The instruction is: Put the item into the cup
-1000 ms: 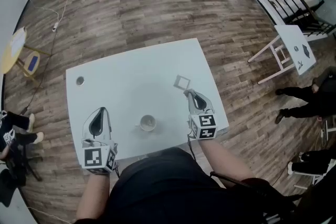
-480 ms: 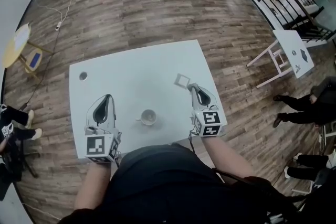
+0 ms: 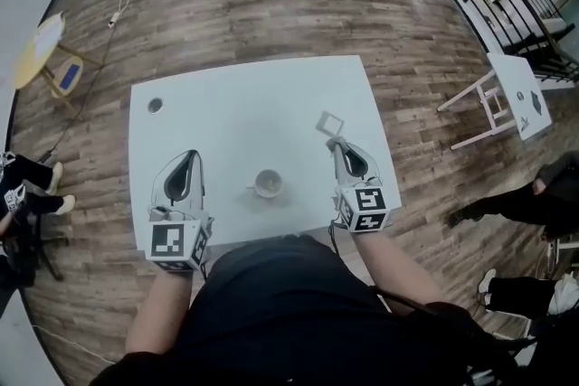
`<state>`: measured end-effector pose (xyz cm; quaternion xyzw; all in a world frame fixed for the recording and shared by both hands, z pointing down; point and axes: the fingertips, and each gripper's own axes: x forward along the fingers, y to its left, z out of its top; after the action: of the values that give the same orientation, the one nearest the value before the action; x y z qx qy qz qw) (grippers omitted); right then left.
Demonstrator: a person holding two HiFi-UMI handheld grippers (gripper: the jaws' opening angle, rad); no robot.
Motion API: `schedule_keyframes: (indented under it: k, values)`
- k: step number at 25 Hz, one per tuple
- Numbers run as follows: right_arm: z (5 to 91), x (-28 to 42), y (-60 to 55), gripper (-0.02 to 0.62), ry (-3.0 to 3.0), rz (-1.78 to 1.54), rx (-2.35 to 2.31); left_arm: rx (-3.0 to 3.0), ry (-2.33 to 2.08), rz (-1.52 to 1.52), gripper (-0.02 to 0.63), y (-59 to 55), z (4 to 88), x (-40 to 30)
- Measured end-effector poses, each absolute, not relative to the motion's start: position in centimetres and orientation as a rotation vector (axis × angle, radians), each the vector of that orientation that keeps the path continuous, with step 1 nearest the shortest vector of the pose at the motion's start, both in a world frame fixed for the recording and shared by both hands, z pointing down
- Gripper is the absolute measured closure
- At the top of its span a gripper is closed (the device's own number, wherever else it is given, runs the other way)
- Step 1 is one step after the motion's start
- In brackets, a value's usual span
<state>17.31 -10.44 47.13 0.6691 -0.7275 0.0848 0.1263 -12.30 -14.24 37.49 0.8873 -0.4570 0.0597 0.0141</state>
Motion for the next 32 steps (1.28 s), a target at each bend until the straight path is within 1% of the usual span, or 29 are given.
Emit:
schedule_keyframes:
  k: [13,27,32]
  values:
    - [47.7,11.1,-10.8,0.569,-2.25,0.247,1.779,2.678,-1.534,0.208,0.598,-12.3,37.3,-16.7]
    - [48.6,3.4,-11.6,0.569,-2.407,0.234,1.507,2.498,-1.758,0.21,0.598,-9.3,38.2,-23.4]
    - [48.6,2.3,-11.6,0.569,-2.43,0.221,1.456,2.448,-1.79,0.213,0.598,-8.5,38.8,-24.4]
